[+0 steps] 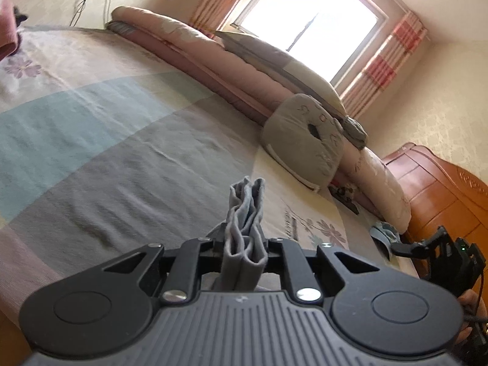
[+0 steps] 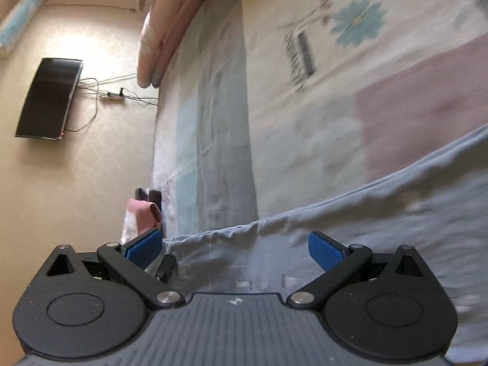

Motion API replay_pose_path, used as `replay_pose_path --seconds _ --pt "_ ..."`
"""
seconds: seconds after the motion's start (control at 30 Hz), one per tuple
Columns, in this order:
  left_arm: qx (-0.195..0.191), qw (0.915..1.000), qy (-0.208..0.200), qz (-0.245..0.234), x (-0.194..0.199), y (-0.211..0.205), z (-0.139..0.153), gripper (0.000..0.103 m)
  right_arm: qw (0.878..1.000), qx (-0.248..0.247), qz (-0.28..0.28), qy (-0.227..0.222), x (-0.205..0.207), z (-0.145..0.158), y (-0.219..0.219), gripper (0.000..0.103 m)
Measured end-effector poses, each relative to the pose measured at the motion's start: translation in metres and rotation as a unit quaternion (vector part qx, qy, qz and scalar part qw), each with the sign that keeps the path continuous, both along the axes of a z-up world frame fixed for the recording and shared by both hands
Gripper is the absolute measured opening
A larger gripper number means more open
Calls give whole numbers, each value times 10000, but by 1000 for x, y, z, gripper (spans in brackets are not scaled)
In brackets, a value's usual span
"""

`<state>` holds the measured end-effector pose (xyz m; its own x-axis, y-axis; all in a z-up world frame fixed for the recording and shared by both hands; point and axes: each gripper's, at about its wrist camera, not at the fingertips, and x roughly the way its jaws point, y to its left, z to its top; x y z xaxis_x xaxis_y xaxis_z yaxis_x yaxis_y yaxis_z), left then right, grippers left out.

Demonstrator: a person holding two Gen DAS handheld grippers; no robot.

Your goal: Fold clothes

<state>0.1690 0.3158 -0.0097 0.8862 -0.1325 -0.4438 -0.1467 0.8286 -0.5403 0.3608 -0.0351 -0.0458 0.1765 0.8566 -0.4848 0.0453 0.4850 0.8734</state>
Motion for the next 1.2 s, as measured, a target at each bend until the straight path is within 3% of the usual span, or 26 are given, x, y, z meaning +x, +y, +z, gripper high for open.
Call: replay_pose_path --seconds 0.3,0.67,0.97,1.13,1.2 --pt "287 9995 66 -112 6 -65 17 12 9977 -111 181 -638 -10 23 -98 103" --pt "813 9934 576 -567 35 -139 -5 12 9970 -89 -266 -720 -33 13 -183 103" --pt "972 9843 1079 -1007 52 -167 -34 14 9976 -81 -419 -554 -39 -2 -197 103" --pt "946 9796 1089 -1399 51 -174 -29 26 9974 -201 -418 -552 -37 -5 -193 103" --pt "924 9791 941 -1551 47 -172 -20 35 9974 -225 -411 -543 -35 -6 -190 103"
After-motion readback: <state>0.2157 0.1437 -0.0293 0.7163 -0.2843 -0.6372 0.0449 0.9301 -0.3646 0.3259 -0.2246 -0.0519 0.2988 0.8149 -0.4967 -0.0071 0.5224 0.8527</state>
